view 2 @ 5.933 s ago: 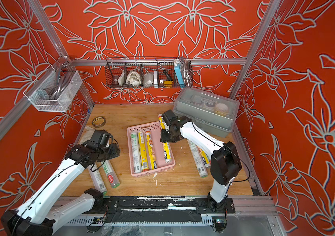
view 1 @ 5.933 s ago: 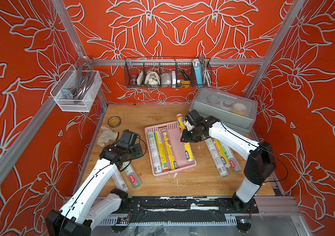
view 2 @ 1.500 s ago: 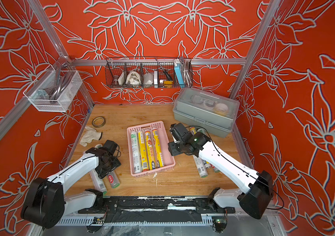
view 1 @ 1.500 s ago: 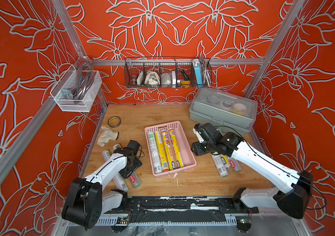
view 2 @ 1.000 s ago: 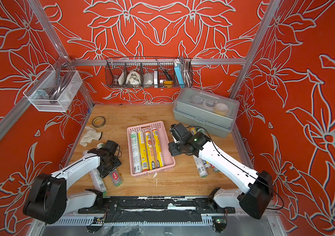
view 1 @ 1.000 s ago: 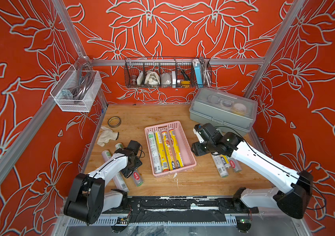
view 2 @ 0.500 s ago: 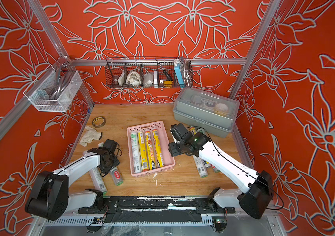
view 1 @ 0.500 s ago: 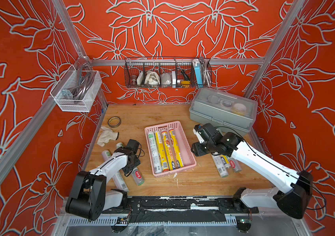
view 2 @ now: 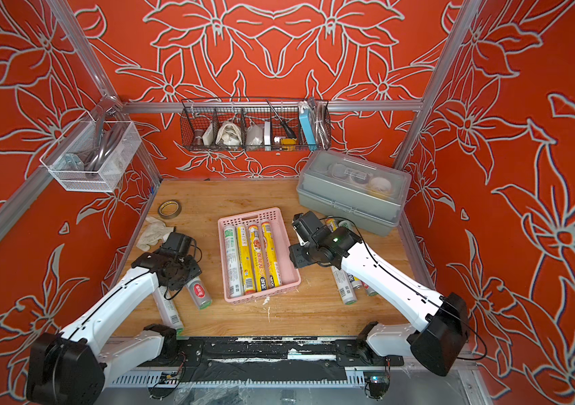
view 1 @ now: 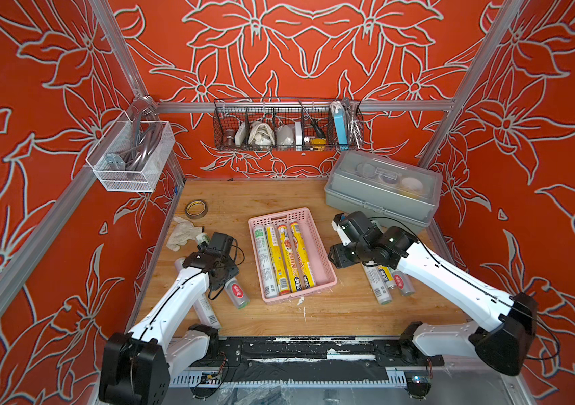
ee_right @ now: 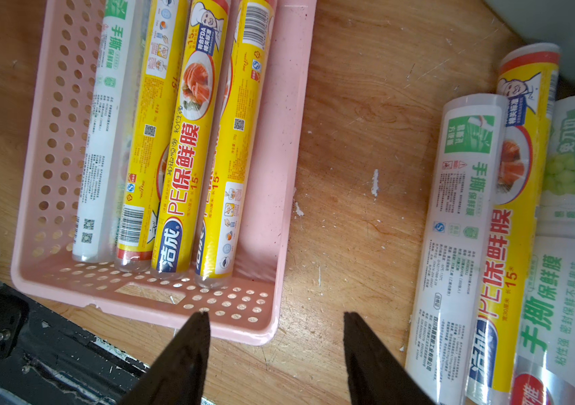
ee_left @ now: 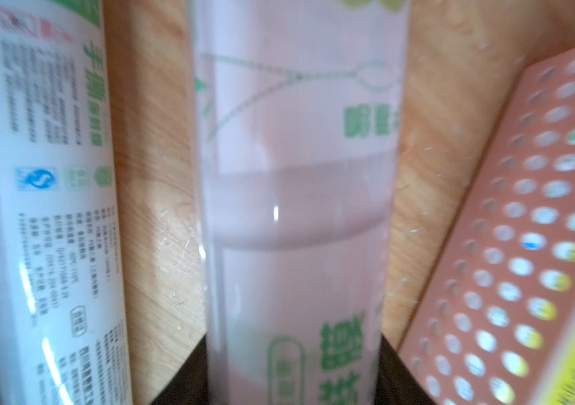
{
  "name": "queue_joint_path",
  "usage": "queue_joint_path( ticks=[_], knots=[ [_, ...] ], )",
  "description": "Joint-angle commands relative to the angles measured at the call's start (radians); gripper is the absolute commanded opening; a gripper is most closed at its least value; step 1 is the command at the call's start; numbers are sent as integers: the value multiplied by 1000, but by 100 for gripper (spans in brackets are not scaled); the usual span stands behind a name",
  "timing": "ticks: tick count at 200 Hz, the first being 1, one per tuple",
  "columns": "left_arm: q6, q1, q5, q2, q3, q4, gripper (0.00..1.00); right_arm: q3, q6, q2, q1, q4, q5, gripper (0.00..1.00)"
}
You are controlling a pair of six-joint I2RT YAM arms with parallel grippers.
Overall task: Put the plastic wrap into the basket
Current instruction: Pick up the plastic wrap from the center of the board.
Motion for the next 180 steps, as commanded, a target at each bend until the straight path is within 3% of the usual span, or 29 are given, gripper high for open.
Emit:
queue_joint_path(
  ticks=[1, 43, 90, 129, 180],
  knots=[
    [12, -40, -60, -37, 135, -112, 34, -20, -14, -13, -6, -9, 7, 61],
    [-30, -240, -155, 61, 385, -226, 34, -23, -15, -22, -12, -15, 13, 61],
    [-69, -420, -196, 251, 597, -237, 35, -58, -26, -54, -51, -8, 21, 61],
    [-103, -501, -177, 399, 711, -212, 35, -98, -41, -78, -117, -2, 12, 61],
    [-145, -544, -127, 535, 780, -150, 35, -150, -62, -107, -196, 0, 26, 61]
  ],
)
